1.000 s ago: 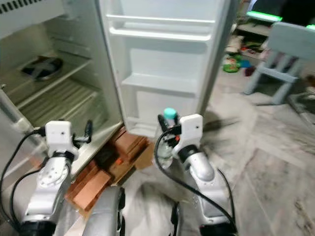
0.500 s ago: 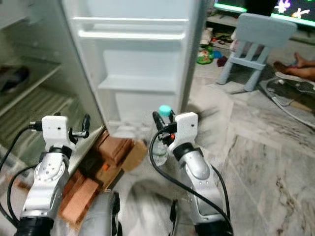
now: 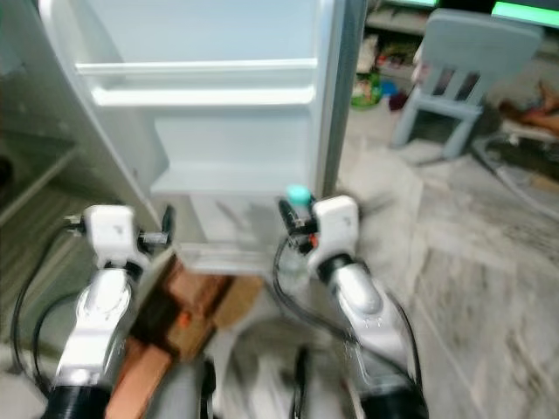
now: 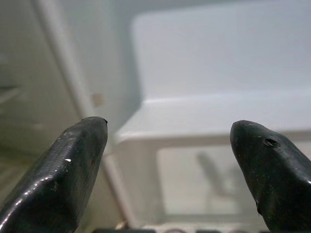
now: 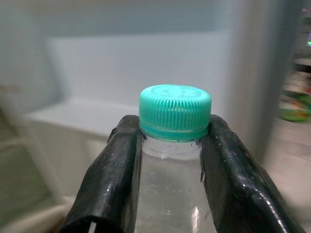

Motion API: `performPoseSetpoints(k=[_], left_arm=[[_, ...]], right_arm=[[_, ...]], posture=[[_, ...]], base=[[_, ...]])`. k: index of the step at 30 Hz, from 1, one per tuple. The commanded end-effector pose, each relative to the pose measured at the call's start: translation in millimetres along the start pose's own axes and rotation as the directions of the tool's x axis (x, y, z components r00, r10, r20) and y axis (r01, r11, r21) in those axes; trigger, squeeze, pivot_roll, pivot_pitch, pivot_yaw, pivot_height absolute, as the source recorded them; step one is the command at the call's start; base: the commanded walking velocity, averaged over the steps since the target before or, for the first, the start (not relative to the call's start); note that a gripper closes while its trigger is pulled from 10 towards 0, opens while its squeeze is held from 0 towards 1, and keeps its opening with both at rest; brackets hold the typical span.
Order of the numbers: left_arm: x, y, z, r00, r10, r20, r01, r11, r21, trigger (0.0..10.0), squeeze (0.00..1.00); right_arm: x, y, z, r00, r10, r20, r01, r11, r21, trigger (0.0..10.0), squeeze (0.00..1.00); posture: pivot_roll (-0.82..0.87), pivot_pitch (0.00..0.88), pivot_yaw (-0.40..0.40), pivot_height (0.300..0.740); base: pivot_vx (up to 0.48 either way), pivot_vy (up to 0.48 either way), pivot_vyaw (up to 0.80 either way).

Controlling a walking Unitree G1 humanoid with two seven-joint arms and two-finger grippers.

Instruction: Restocking fridge

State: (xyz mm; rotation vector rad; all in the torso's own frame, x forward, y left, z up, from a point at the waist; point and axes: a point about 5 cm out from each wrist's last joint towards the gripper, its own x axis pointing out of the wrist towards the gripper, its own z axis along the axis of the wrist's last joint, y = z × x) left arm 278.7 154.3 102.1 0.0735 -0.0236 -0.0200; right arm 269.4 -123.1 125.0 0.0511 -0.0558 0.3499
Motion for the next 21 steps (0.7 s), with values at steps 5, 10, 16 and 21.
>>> performPoseSetpoints(k=[5, 10, 16, 21], left_arm=[[-0.4, 11.9, 0.2, 0.999, 0.037, -0.004, -0.037, 0.999, 0.015, 10.0, 0.0], [-1.3, 11.4, -0.8, 0.999, 0.04, -0.012, -0.04, 0.999, 0.011, 10.0, 0.0], [-2.1, 11.8, -3.0, 0.999, 0.039, -0.029, -0.039, 0.999, 0.002, 10.0, 0.0], [-2.2, 11.4, -2.5, 0.999, 0.037, -0.024, -0.037, 0.999, 0.003, 10.0, 0.0]], right_arm=[[4.7, 10.1, 8.4, 0.998, 0.038, 0.046, -0.038, 0.999, 0.006, 10.0, 0.0], [3.4, 9.8, 7.1, 0.998, 0.038, 0.041, -0.039, 0.999, 0.007, 10.0, 0.0], [2.6, 10.4, 5.7, 0.999, 0.042, 0.034, -0.042, 0.999, 0.007, 10.0, 0.0], [2.4, 10.3, 5.7, 0.999, 0.043, 0.033, -0.044, 0.999, 0.005, 10.0, 0.0]], posture=[[0.06, 0.062, 0.009, 0.637], [0.06, 0.062, 0.008, 0.637], [0.06, 0.063, 0.007, 0.637], [0.06, 0.063, 0.006, 0.637]], base=[[0.141, 0.0, 0.0], [0.0, 0.0, 0.0], [0.0, 0.16, 0.0], [0.0, 0.429, 0.0]])
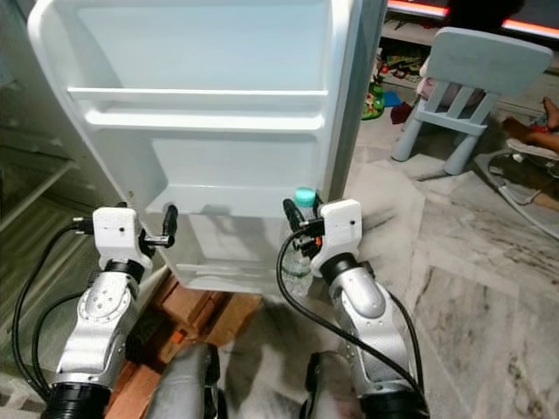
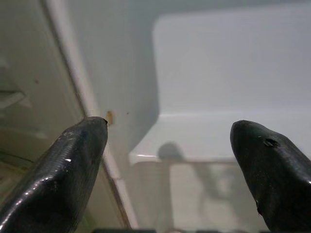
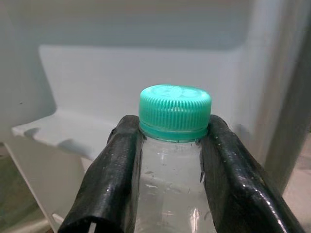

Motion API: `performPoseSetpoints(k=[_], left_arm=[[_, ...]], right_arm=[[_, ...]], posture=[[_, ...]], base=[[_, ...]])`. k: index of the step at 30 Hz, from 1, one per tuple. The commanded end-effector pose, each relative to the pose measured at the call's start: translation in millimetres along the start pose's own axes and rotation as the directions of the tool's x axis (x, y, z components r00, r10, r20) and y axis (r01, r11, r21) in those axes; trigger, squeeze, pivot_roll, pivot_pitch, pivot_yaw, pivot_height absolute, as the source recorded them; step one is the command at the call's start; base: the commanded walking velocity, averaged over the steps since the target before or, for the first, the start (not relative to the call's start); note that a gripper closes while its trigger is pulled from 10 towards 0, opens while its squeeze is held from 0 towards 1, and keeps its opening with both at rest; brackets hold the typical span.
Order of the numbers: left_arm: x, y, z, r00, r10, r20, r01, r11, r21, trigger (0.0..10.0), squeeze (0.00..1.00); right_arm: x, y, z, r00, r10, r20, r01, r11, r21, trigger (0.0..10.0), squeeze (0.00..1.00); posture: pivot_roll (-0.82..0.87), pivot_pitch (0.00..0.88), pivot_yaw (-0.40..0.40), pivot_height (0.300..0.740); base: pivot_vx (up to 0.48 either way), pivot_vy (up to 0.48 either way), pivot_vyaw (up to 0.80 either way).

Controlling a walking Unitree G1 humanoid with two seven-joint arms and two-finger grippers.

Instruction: Restocking fridge

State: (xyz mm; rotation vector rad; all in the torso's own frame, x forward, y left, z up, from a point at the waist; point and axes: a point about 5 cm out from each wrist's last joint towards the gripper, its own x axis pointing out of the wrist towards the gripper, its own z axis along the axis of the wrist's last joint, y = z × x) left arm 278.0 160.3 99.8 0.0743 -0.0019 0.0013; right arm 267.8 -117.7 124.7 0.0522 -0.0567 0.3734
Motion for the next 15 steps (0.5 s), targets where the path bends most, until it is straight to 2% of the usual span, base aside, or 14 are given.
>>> performPoseSetpoints(k=[1, 12, 15], left_arm=[[-1.1, 5.4, 0.2, 1.0, 0.017, -0.002, -0.017, 1.0, 0.003, 10.0, 0.0], [-1.8, 1.6, 3.5, 1.0, 0.008, 0.014, -0.008, 1.0, -0.01, 10.0, 0.0], [-2.5, 1.8, 4.3, 1.0, 0.008, 0.013, -0.008, 1.0, -0.008, 10.0, 0.0]], right_arm=[[2.2, 4.6, 6.2, 0.999, 0.02, 0.032, -0.02, 1.0, 0.002, 10.0, 0.0], [1.8, 1.3, 5.3, 1.0, 0.012, 0.027, -0.012, 1.0, -0.02, 10.0, 0.0], [0.7, 0.8, 1.2, 1.0, 0.017, 0.014, -0.017, 0.999, -0.028, 10.0, 0.0]], posture=[[0.06, 0.063, 0.006, 0.637], [0.06, 0.071, 0.004, 0.637], [0.07, 0.083, 0.006, 0.617]], base=[[0.0, 0.0, 0.0], [0.0, 0.0, 0.0], [0.0, 0.0, 0.0]])
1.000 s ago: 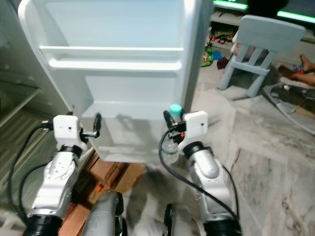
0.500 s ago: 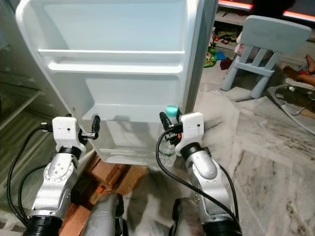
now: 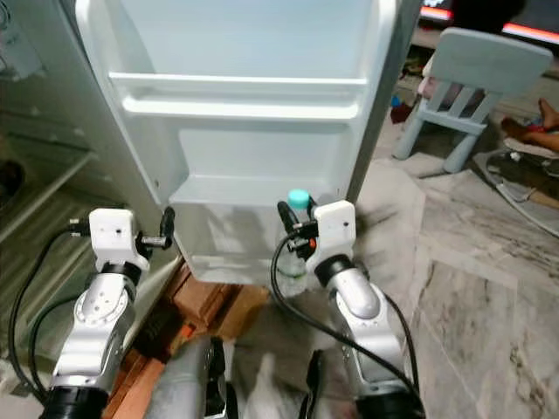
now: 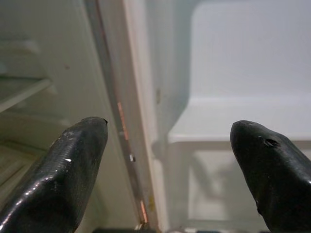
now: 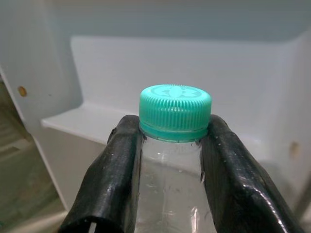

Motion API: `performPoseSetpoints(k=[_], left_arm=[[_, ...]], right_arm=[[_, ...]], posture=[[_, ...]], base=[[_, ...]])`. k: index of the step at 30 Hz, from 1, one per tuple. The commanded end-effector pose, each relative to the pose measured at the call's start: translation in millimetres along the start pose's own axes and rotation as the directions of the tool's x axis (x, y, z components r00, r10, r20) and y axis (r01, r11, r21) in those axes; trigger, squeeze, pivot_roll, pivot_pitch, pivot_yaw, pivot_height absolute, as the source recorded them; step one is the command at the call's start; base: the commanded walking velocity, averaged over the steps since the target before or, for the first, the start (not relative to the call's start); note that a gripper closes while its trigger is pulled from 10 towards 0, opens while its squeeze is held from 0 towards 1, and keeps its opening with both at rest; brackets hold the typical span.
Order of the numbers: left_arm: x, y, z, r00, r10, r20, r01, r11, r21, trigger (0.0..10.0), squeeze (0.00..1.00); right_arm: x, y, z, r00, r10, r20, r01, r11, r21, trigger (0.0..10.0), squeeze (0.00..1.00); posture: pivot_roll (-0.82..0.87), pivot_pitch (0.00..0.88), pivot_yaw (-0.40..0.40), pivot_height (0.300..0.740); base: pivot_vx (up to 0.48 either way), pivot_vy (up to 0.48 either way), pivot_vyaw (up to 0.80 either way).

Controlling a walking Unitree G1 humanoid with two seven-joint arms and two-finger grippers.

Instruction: Restocking fridge

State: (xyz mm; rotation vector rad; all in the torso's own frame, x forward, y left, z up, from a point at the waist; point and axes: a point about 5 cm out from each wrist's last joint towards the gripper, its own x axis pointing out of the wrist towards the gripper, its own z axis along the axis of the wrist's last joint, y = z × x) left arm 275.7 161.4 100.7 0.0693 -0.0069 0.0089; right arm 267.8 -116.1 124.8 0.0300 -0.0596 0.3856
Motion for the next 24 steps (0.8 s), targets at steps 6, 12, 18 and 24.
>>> performPoseSetpoints(k=[6, 12, 18, 24], left_arm=[[-4.5, 3.0, 3.7, 1.0, -0.001, 0.0, 0.001, 1.0, -0.001, 10.0, 0.0], [-6.1, 3.6, 5.6, 1.0, -0.002, 0.0, 0.002, 1.0, 0.006, 10.0, 0.0], [-6.3, 6.6, 11.3, 0.999, 0.024, 0.021, -0.025, 1.0, 0.014, 10.0, 0.0], [-12.3, 8.1, 17.7, 0.999, 0.015, 0.037, -0.015, 1.0, -0.004, 10.0, 0.0]], right_arm=[[-0.4, -2.5, -5.3, 1.0, 0.017, -0.002, -0.017, 0.998, -0.055, 10.0, 0.0], [4.0, -2.9, -2.1, 0.999, 0.045, 0.014, -0.043, 0.994, -0.101, 10.0, 0.0], [22.7, 0.1, 5.6, 0.993, 0.096, 0.067, -0.078, 0.968, -0.24, 10.0, 0.0], [43.6, -0.5, 7.7, 0.987, 0.111, 0.116, -0.055, 0.914, -0.402, 10.0, 0.0]], posture=[[0.07, 0.106, 0.013, 0.577], [0.07, 0.125, 0.017, 0.562], [0.08, 0.162, 0.02, 0.562], [0.11, 0.21, 0.023, 0.562]], base=[[0.0, 0.0, 0.0], [0.0, 0.0, 0.0], [0.0, 0.0, 0.0], [0.0, 0.0, 0.0]])
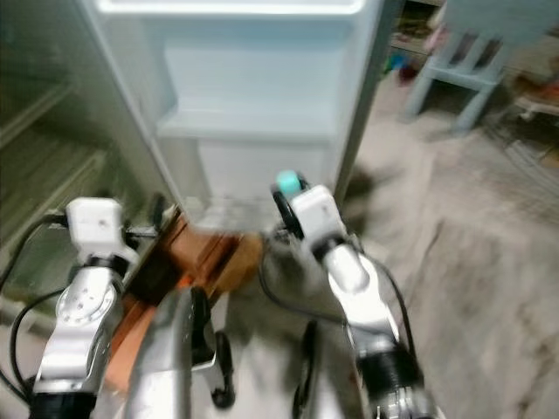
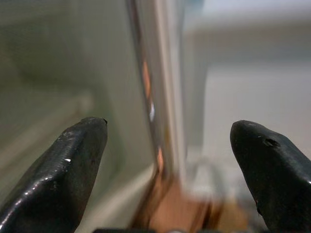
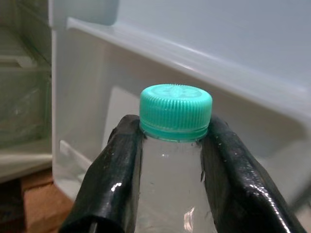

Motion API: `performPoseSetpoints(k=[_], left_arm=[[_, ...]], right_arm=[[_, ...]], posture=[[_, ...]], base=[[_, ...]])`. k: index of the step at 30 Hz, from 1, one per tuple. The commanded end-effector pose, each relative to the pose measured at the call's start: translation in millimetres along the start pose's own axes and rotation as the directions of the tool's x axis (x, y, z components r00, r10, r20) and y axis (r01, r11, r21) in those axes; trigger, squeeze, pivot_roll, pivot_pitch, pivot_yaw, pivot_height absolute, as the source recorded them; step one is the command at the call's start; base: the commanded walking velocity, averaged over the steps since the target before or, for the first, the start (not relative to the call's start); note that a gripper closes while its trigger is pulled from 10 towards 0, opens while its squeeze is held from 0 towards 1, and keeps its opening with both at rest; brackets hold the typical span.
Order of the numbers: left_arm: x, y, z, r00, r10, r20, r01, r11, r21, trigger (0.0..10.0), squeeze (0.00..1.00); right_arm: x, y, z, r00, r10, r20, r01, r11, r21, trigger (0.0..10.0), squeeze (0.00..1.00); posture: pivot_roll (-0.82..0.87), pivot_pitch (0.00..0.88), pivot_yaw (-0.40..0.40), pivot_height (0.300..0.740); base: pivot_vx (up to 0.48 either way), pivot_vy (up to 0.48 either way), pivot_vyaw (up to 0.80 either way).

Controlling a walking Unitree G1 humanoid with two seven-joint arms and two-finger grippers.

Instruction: Restocking fridge

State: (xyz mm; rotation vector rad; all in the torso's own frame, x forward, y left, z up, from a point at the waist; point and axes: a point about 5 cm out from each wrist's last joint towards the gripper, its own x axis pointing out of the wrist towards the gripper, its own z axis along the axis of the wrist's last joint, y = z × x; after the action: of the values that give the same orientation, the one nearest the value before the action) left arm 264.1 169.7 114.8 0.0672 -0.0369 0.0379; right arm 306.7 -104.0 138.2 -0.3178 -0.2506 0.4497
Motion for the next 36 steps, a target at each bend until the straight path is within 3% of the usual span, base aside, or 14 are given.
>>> performPoseSetpoints(k=[1, 5, 9, 16, 21, 28, 33, 36], left_arm=[[-2.2, -1.0, 4.9, 1.0, -0.015, 0.009, 0.015, 1.0, -0.002, 10.0, 0.0], [-9.4, 0.9, 8.6, 1.0, -0.02, 0.021, 0.02, 1.0, 0.004, 10.0, 0.0], [-15.4, 2.7, 15.2, 1.0, -0.016, 0.023, 0.016, 1.0, 0.014, 10.0, 0.0], [-22.5, 2.1, 20.0, 1.0, -0.027, 0.011, 0.027, 1.0, 0.015, 10.0, 0.0], [-25.7, 3.6, 21.9, 1.0, -0.028, 0.002, 0.028, 0.999, 0.03, 10.0, 0.0], [-29.2, 4.4, 23.5, 0.999, -0.032, -0.011, 0.032, 0.999, 0.036, 10.0, 0.0], [-28.5, 3.0, 24.6, 0.999, -0.032, -0.011, 0.033, 0.999, 0.043, 10.0, 0.0], [-28.7, 2.0, 25.5, 1.0, -0.029, -0.012, 0.029, 0.998, 0.052, 10.0, 0.0]], right_arm=[[4.7, 3.5, -2.5, 1.0, 0.005, 0.023, -0.004, 0.999, -0.052, 10.0, 0.0], [12.0, 6.9, -0.2, 0.997, 0.029, 0.074, -0.019, 0.991, -0.129, 10.0, 0.0], [25.0, 11.9, 10.3, 0.983, 0.077, 0.168, -0.026, 0.957, -0.287, 10.0, 0.0], [41.6, 5.9, 32.6, 0.943, 0.095, 0.319, 0.046, 0.912, -0.409, 10.0, 0.0], [49.3, 10.7, 38.6, 0.928, 0.135, 0.348, 0.011, 0.922, -0.386, 10.0, 0.0], [56.2, 31.0, 46.1, 0.914, 0.183, 0.361, -0.11, 0.971, -0.212, 10.0, 0.0], [56.5, 31.5, 51.7, 0.898, 0.184, 0.399, -0.091, 0.966, -0.24, 10.0, 0.0], [54.5, 25.8, 59.6, 0.864, 0.223, 0.451, -0.054, 0.932, -0.358, 10.0, 0.0]], posture=[[0.11, 0.214, 0.024, 0.562], [0.13, 0.238, 0.026, 0.562], [0.15, 0.277, 0.032, 0.562], [0.16, 0.315, 0.043, 0.562], [0.18, 0.33, 0.046, 0.562], [0.18, 0.338, 0.046, 0.562], [0.18, 0.341, 0.049, 0.562], [0.18, 0.346, 0.047, 0.562]], base=[[0.0, 0.0, 0.0], [0.0, 0.0, 0.0], [0.0, 0.0, 0.0], [0.0, 0.0, 0.0], [0.0, 0.0, 0.0], [0.0, 0.0, 0.0], [0.0, 0.0, 0.0], [0.0, 0.0, 0.0]])
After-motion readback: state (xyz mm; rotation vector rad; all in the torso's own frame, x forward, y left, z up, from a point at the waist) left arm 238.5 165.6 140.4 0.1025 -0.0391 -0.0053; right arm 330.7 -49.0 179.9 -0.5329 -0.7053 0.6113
